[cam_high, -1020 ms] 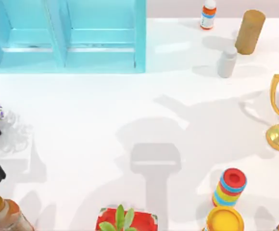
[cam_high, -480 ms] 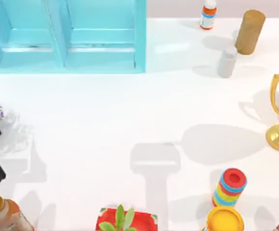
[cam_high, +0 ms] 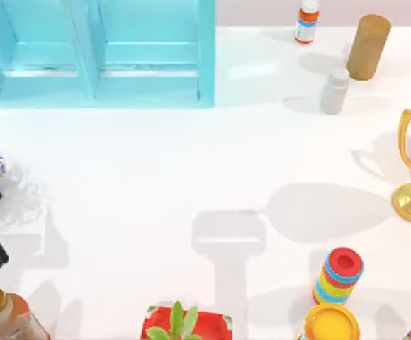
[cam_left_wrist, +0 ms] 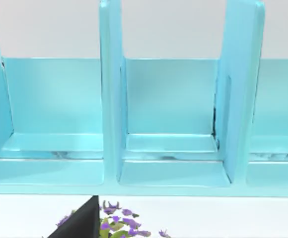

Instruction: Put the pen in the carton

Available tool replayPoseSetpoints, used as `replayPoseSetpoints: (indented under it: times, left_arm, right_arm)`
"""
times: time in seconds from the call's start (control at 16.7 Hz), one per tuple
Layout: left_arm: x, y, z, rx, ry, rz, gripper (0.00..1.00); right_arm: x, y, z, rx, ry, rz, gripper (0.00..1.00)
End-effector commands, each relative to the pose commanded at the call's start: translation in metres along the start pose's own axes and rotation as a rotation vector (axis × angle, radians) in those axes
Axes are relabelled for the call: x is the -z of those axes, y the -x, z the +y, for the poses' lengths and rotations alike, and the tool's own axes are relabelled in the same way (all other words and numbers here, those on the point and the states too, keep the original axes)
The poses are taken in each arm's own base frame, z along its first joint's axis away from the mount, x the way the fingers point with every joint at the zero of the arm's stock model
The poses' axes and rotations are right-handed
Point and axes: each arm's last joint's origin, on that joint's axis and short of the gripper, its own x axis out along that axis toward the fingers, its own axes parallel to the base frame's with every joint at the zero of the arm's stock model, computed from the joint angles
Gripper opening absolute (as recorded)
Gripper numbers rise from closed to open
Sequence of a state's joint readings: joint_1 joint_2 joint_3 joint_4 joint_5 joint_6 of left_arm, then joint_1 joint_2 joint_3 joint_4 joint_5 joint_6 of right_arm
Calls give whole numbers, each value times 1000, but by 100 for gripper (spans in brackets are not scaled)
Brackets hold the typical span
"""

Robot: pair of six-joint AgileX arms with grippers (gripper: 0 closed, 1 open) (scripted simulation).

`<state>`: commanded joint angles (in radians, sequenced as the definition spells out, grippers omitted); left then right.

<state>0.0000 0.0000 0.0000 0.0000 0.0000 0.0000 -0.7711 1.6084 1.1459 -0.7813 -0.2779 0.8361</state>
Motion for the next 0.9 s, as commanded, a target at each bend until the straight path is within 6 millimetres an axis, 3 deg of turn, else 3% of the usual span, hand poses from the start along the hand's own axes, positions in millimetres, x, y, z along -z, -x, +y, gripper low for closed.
replayPoseSetpoints:
  times: [0.42, 0.72, 0.9]
  left_arm:
    - [0, 0, 0, 0, 0, 0, 100]
    - [0, 0, 0, 0, 0, 0, 100]
    - [0, 0, 0, 0, 0, 0, 100]
  right_arm:
    - [28, -42, 3, -22, 6, 14, 0]
    - [28, -46, 0, -14, -1, 4, 0]
    - [28, -46, 0, -14, -1, 4, 23]
